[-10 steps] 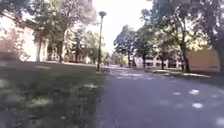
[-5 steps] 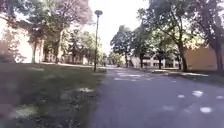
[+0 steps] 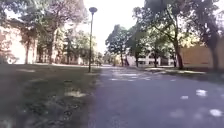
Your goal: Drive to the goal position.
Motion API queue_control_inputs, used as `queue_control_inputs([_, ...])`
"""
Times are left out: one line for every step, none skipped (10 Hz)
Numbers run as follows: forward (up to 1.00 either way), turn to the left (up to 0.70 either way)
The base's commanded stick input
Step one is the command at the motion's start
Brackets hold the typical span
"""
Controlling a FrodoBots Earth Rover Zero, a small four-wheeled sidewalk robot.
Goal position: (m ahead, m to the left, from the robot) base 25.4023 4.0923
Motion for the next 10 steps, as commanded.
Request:
queue_control_inputs([0.7,-0.14])
queue_control_inputs([0.7,-0.14])
queue_control_inputs([0.7,-0.14])
queue_control_inputs([0.7,-0.14])
queue_control_inputs([0.7,-0.14])
queue_control_inputs([0.7,-0.14])
queue_control_inputs([0.7,-0.14])
queue_control_inputs([0.7,-0.14])
queue_control_inputs([0.7,-0.14])
queue_control_inputs([0.7,-0.14])
